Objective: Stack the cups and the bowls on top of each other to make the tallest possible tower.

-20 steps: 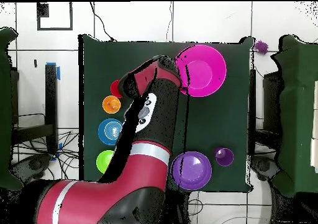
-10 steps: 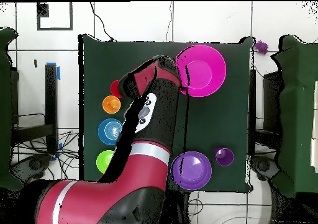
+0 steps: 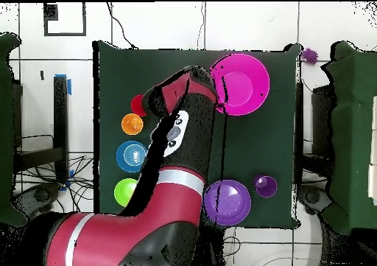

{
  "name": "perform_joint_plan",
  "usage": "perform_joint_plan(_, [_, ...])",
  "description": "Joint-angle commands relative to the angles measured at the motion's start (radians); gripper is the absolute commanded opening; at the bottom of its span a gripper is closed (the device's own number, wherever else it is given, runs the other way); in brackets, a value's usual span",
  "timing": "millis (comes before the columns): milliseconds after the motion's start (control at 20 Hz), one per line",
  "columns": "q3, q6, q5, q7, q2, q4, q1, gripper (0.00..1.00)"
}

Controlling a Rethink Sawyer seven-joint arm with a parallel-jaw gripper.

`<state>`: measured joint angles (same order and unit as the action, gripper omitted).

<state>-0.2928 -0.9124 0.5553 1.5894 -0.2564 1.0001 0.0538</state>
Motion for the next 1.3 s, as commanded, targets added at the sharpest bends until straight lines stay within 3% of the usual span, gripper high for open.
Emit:
perform_joint_plan(50, [0.132, 0.081, 0.062, -0.208, 0.027, 0.005, -0.047, 0.0])
perform_joint_plan(1300, [0.152, 0.062, 0.052, -0.181, 0.066, -0.066, -0.044, 0.0])
